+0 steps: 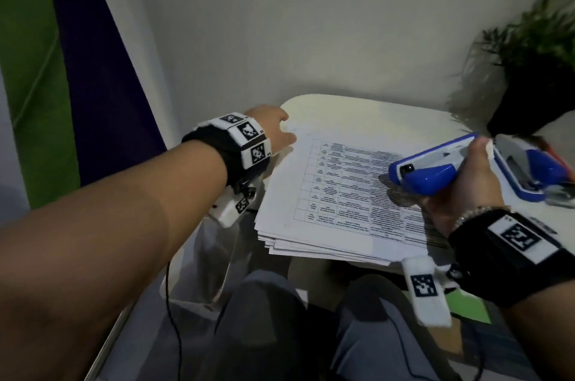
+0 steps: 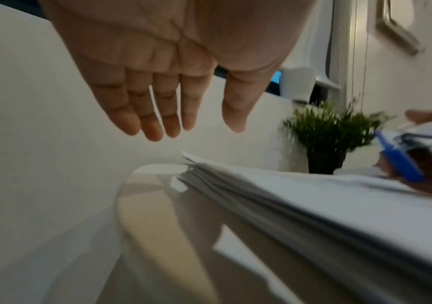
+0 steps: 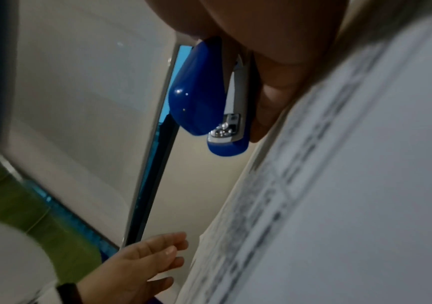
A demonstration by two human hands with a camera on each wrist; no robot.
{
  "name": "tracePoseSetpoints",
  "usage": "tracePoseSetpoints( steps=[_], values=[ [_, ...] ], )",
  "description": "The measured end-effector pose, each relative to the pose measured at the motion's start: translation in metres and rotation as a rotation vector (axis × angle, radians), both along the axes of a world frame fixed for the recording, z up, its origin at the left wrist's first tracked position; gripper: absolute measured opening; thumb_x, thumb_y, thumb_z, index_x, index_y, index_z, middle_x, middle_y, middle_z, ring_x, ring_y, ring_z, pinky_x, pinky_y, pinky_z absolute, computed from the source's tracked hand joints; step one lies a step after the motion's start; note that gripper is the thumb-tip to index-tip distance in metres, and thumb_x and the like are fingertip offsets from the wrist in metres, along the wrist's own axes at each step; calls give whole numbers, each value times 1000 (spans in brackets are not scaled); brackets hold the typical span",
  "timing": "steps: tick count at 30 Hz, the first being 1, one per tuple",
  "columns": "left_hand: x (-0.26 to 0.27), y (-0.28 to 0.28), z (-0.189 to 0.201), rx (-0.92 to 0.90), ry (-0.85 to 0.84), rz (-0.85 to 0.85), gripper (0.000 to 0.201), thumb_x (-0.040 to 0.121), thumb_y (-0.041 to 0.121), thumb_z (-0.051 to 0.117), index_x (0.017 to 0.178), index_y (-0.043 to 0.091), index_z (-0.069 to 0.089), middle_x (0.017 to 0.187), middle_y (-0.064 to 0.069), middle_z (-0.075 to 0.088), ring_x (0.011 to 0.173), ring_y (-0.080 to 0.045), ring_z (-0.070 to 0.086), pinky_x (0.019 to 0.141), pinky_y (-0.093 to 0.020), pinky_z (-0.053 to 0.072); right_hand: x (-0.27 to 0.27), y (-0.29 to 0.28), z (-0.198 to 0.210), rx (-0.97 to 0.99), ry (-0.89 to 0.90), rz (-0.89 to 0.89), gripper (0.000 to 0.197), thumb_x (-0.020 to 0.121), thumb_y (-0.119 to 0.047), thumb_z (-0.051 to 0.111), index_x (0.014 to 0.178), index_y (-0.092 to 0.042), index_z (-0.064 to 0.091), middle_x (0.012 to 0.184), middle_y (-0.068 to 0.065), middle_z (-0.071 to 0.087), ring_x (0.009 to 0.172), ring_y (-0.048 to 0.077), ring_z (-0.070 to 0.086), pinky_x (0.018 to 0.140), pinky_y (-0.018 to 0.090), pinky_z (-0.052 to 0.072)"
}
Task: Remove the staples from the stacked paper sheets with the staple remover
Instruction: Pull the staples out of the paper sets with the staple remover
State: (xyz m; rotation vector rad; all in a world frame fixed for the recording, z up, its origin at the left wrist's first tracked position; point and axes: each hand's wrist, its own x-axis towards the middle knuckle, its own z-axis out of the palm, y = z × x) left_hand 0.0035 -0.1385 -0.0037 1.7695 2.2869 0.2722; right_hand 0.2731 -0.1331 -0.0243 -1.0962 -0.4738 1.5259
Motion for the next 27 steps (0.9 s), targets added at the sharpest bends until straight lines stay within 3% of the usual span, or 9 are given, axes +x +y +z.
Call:
tracePoseSetpoints(
  steps=[3, 5, 8, 11, 15, 17, 19, 23, 27],
  values=[
    [2, 25, 2, -140, 202, -88, 67, 89, 39, 57, 145, 20, 26, 151, -5, 29, 137, -25, 29, 112, -34, 25, 7, -1, -3, -9, 47, -11, 40, 92, -59, 43, 107, -23, 54, 108, 2, 65, 88, 22, 70, 62, 45, 59],
    [2, 33, 5, -215, 276, -137, 58, 88, 35, 60, 138, 18, 38, 144, -7, 39, 130, -26, 38, 105, -33, 30, 8, -2, -4, 12, 50, -13, 35, 94, -54, 43, 99, -21, 55, 98, 1, 67, 73, 17, 71, 60, 46, 59],
    [8, 37, 9, -231, 305, -168, 30, 84, 31, 66, 108, 17, 53, 111, -8, 53, 99, -24, 50, 84, -29, 39, 8, -3, -6, 31, 53, -16, 37, 96, -49, 42, 108, -17, 54, 97, 2, 67, 77, 17, 69, 65, 43, 60],
    [11, 36, 10, -81, 285, -149, 36, 79, 24, 71, 113, 17, 58, 112, -1, 56, 105, -22, 52, 78, -24, 36, 11, -3, -6, 25, 81, -8, 38, 97, -47, 42, 115, -15, 54, 95, 3, 68, 70, 15, 71, 59, 38, 60],
    [11, 31, 11, 139, 57, -69, 8, 81, 14, 66, 88, 18, 62, 86, 3, 56, 83, -17, 52, 71, -22, 36, 12, -2, -7, 36, 84, -10, 40, 97, -46, 43, 119, -14, 54, 93, 3, 68, 64, 12, 71, 54, 32, 59],
    [9, 28, 9, 232, -248, 15, 15, 81, 11, 67, 77, 23, 58, 79, 2, 58, 78, -18, 56, 72, -26, 46, 13, -2, -8, 36, 87, -7, 38, 97, -45, 43, 117, -14, 54, 89, 2, 68, 62, 11, 70, 52, 30, 58],
    [10, 22, 9, 245, -531, 110, 16, 82, 11, 68, 87, 24, 61, 91, -3, 64, 86, -22, 62, 82, -34, 53, 14, -2, -8, 34, 86, 2, 38, 97, -45, 43, 118, -15, 53, 89, 1, 68, 63, 11, 70, 52, 29, 58],
    [20, 5, 11, 131, -400, 72, 15, 86, 17, 63, 99, 10, 69, 97, -11, 70, 91, -29, 66, 88, -42, 52, 15, 0, -6, 17, 75, 46, 36, 94, -43, 52, 118, -17, 53, 93, 3, 66, 76, 18, 67, 58, 36, 60],
    [33, -22, 16, 388, -479, 129, 9, 87, 16, 63, 87, 13, 71, 82, -5, 71, 75, -20, 65, 83, -38, 54, 18, 2, 4, 31, -48, 134, 21, 86, -29, 67, 96, -14, 56, 79, 6, 62, 58, 17, 65, 51, 33, 57]
  ],
)
